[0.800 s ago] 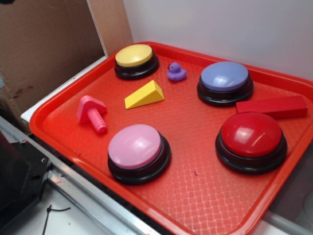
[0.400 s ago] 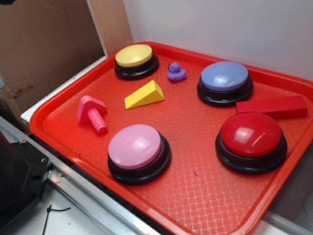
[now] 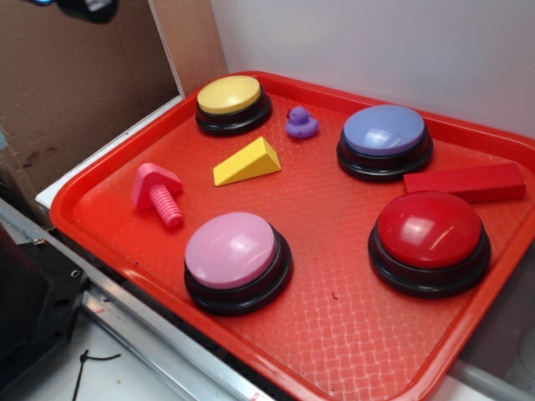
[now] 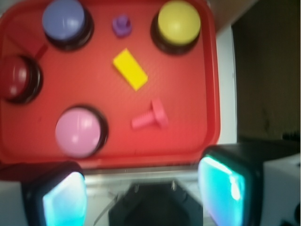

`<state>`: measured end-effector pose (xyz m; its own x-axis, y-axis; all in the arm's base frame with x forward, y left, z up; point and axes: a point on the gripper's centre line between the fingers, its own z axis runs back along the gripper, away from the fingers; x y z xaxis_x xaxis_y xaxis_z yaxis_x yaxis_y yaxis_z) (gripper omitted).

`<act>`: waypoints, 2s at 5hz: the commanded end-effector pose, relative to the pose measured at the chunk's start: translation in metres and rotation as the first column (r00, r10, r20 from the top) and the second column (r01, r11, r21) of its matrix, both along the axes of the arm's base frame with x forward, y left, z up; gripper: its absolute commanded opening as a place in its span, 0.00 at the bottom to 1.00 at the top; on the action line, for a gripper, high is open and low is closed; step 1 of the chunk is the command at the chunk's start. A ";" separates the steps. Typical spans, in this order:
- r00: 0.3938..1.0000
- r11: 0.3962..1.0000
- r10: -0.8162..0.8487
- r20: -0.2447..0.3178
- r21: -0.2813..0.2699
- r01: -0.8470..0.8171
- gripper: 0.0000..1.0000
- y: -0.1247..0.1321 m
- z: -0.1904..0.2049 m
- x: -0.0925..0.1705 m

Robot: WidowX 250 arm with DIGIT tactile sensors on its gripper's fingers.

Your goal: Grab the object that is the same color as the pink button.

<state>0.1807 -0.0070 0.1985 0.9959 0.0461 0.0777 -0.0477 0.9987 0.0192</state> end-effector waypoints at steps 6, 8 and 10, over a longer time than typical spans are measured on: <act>0.934 0.960 -0.203 -0.292 0.130 0.249 1.00 0.040 -0.135 0.017; 0.917 0.955 -0.208 -0.339 0.133 0.266 1.00 0.042 -0.152 0.004; 0.918 0.955 -0.207 -0.337 0.134 0.264 1.00 0.035 -0.162 0.008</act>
